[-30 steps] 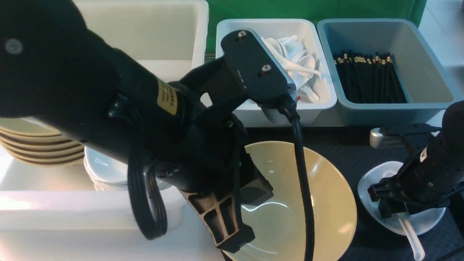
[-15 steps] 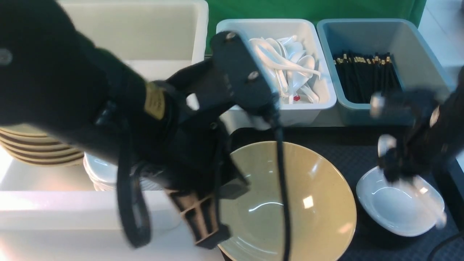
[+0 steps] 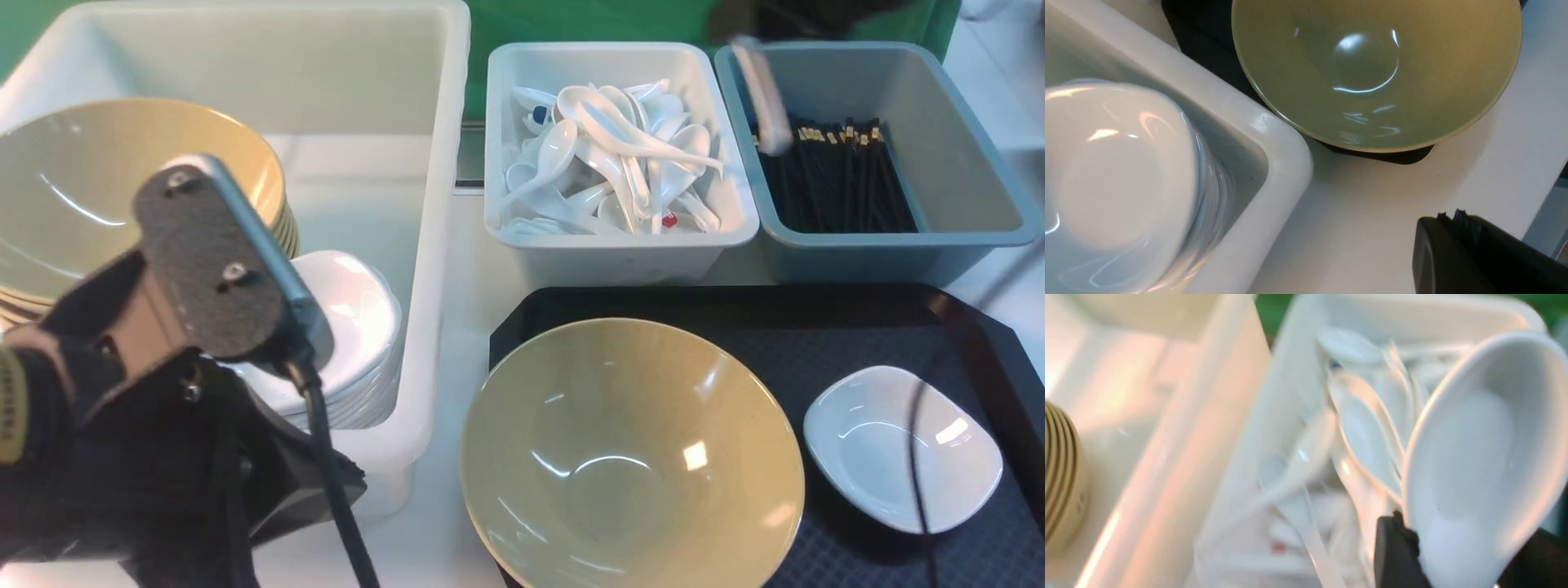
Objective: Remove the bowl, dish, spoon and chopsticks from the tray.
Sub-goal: Use the right arm to put the soup spoon into the small storage box in the middle, then use the left arm to grab the yellow noodle bowl on the left
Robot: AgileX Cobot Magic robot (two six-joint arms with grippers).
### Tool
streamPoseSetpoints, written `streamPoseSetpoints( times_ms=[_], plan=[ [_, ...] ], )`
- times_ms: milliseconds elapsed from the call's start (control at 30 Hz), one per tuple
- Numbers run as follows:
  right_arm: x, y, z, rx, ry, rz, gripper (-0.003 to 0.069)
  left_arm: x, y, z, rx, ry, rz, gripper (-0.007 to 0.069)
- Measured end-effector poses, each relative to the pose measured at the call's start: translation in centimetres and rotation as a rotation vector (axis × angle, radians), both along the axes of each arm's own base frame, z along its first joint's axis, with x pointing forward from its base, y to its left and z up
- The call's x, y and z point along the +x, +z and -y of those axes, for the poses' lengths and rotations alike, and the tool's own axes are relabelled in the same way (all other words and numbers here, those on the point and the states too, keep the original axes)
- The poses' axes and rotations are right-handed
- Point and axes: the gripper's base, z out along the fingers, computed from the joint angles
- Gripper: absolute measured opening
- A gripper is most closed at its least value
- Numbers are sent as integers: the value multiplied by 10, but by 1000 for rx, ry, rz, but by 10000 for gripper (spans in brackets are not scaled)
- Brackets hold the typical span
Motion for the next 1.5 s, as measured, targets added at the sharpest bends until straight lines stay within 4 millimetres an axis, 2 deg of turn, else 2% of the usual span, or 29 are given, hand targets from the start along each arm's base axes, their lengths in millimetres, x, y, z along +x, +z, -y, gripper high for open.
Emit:
streamPoseSetpoints(
  times_ms=[67,133,233,333,400,467,533,567,633,733,800,933,1000,1033,1100,1133,1167,1200,1267,1300,1367,1500],
  plan=[
    [25,-12,-18,12,24,11,340,-1,0,-1,-20,33,-19,-8],
    [39,-18,-26,21,35,22,370,-1,0,-1,-32,53,-31,-8],
    [57,-34,-30,22,38,-6,482,-1,-1,0,-46,73,-53,-8],
    [59,-26,-22,27,34,-46,570,-2,0,1,-59,78,-67,-8],
    [53,-9,-17,-3,65,-41,592,-2,0,1,-72,77,-68,-8],
    [41,10,-12,-38,107,-32,588,0,0,3,-82,81,-66,-8],
    [20,36,-7,-97,168,-14,557,5,2,8,-78,83,-71,-8],
    [16,42,-6,-104,176,-13,548,7,1,10,-74,83,-74,-8],
    [-9,69,-1,-164,219,22,481,20,7,22,-60,84,-78,-8],
    [-40,98,7,-201,220,67,385,48,17,44,-20,82,-76,-6],
    [-47,99,9,-207,221,61,360,57,18,52,9,76,-80,-3],
    [-88,106,17,-248,257,41,242,97,9,86,149,19,-138,51],
    [-114,104,16,-273,302,27,201,113,4,101,189,-6,-156,106],
    [-119,100,16,-278,311,12,195,119,1,105,204,-13,-161,119],
    [-143,97,17,-282,338,9,170,136,-13,119,251,-20,-174,196],
    [-167,98,19,-277,347,28,162,150,-23,126,289,-11,-177,265],
    [-178,97,22,-271,346,37,160,158,-30,129,310,-1,-181,309],
    [-180,94,22,-272,347,31,160,161,-33,130,320,3,-180,325],
    [-207,90,30,-269,345,41,160,179,-50,131,347,45,-207,426],
    [-210,91,31,-268,344,48,160,180,-51,131,349,49,-211,426],
    [-232,85,38,-268,342,49,160,199,-72,130,351,85,-228,495],
    [-245,81,43,-267,340,55,160,211,-91,136,331,95,-231,503]
  ],
)
